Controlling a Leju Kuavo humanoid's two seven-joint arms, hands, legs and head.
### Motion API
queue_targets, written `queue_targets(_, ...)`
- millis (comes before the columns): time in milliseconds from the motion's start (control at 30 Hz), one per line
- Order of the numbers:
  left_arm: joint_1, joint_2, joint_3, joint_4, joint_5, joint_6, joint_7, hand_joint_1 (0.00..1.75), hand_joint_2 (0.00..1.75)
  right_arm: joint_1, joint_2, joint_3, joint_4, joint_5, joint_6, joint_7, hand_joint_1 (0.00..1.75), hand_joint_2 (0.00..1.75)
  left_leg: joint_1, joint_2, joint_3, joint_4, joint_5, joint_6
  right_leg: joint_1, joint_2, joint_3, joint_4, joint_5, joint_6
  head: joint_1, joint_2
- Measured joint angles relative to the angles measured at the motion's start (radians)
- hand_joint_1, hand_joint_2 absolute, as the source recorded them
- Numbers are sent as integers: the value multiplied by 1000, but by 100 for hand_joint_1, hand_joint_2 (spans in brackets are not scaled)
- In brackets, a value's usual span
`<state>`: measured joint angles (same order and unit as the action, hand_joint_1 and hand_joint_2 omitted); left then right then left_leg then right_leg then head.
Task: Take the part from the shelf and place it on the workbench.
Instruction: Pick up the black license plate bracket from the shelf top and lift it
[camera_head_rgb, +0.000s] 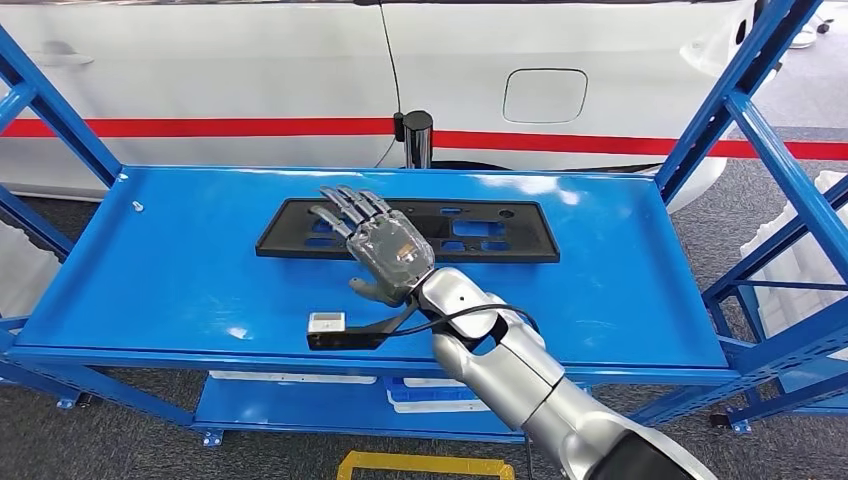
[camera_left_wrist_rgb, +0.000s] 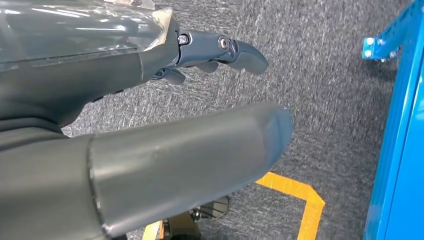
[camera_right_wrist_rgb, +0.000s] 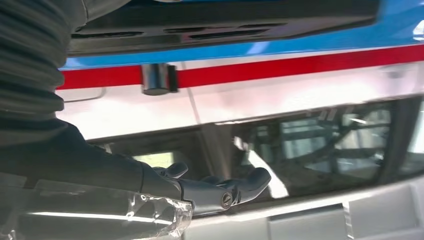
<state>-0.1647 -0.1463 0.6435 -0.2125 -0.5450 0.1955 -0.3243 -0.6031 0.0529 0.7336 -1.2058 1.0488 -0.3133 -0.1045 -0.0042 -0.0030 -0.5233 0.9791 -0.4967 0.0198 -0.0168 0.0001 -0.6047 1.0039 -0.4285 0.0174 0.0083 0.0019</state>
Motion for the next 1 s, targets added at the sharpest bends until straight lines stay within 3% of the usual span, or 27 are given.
queue_targets(133,-6,-9,-2,0,-23,-8,9,0,0,-28,19,-38,103,32,-25,21,0,175,-1,0,0,0,0,0,0,0,0,0,0,0,0,0)
queue_targets(500,-12,-16,-3,0,-37,-15,16,0,0,-40,34,-78,193,47,-30,35,0,175,-2,0,0,0,0,0,-1,0,0,0,0,0,0,0)
queue_targets(733,-17,-21,-5,0,-74,-21,29,0,0,-14,36,-128,254,134,-1,99,0,175,-2,0,1,0,0,0,-1,0,0,0,0,0,0,0)
queue_targets(767,-18,-21,-5,0,-78,-22,30,0,0,-6,35,-138,254,150,2,107,7,175,-2,0,1,0,0,0,-1,0,0,0,0,0,0,0)
queue_targets(900,-24,-22,-5,0,-91,-27,33,0,0,13,32,-181,255,189,-5,124,149,175,-2,0,3,0,-1,0,-1,0,1,-1,0,0,0,0)
queue_targets(1000,-26,-22,-5,0,-96,-29,34,0,0,30,30,-210,255,202,-15,122,173,175,-2,0,3,0,-1,0,-2,0,3,-1,0,0,0,0)
